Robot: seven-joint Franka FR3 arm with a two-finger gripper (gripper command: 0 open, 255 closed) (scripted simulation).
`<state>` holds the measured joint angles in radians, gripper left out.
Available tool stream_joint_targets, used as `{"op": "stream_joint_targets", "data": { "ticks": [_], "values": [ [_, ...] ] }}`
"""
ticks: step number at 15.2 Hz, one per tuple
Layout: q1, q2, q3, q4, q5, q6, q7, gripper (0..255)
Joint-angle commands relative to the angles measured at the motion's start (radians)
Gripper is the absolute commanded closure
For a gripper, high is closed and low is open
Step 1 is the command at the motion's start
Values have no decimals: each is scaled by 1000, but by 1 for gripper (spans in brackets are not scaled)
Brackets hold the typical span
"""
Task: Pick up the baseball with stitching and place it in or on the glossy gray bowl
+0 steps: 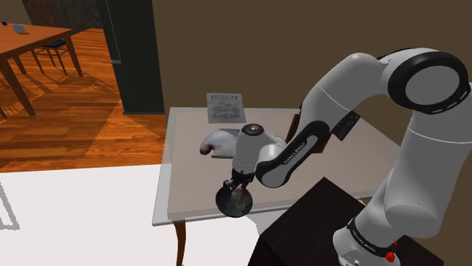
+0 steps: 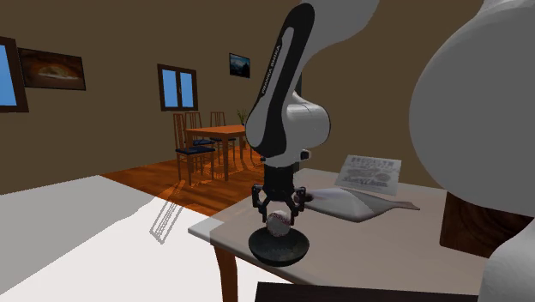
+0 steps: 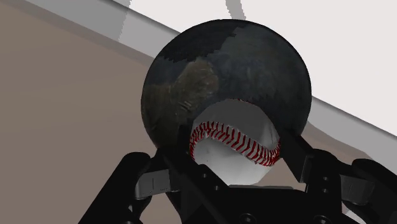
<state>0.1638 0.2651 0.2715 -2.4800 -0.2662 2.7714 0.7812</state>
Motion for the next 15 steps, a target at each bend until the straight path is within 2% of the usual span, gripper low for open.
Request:
{"op": "stream_joint_targets", "data": {
  "ticks": [1,3,11,12,15],
  "values": [
    [11,30,-17,6,-26,23,19,255],
    [28,68,-40,14,-57,53,43,255],
    [29,68,-41,14,-56,53,43,255],
    [29,68,-41,14,-56,53,43,0],
    [29,68,-41,14,-56,53,43,0]
  ]
}}
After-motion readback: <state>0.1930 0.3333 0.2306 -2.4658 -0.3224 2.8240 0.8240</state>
